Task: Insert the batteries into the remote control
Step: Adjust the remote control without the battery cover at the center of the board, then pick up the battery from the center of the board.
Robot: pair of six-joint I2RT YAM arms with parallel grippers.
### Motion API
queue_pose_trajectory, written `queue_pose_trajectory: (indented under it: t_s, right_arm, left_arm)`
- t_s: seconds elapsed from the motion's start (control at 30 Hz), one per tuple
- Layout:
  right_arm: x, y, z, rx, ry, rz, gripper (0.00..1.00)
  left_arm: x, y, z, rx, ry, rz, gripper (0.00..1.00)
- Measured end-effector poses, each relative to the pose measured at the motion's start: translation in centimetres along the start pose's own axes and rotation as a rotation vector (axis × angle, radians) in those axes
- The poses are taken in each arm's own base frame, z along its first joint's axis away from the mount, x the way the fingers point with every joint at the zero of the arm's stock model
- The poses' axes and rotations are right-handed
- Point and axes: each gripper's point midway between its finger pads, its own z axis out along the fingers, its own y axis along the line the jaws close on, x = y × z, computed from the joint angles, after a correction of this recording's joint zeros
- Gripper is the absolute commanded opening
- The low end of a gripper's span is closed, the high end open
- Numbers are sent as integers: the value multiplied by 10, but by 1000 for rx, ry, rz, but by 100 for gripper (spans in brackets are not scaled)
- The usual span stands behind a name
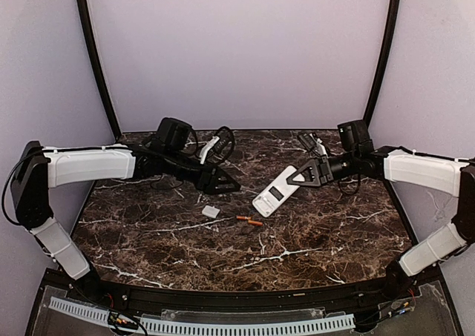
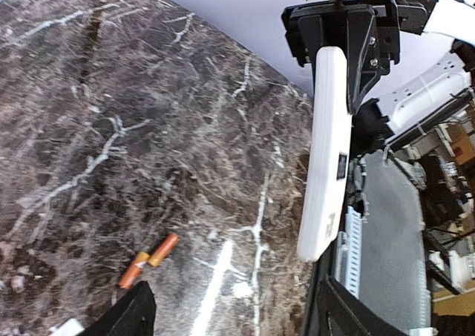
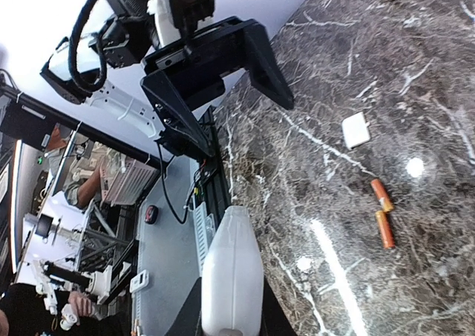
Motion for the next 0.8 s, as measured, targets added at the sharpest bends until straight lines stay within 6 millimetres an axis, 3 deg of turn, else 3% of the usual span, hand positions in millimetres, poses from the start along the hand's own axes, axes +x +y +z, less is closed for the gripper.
queue_pose_trajectory:
  t_s: [0.17,0.3,0.57,0.8]
  right_arm:
    - [-7,-17,-32,85,-128,8,0]
    - [-10,-31,-50,146,-205,26,0]
    - [-6,-50,-77,209,-297,70,0]
    - [1,-54,-92,235,-342,77,0]
  left_arm:
    - [-9,16,-12,-163,-33,149,63]
    - [6,25,-6,-234,36,261,58]
    - [56,20,53,-186,291,481,50]
    - [70,20,85,-150,420,600,42]
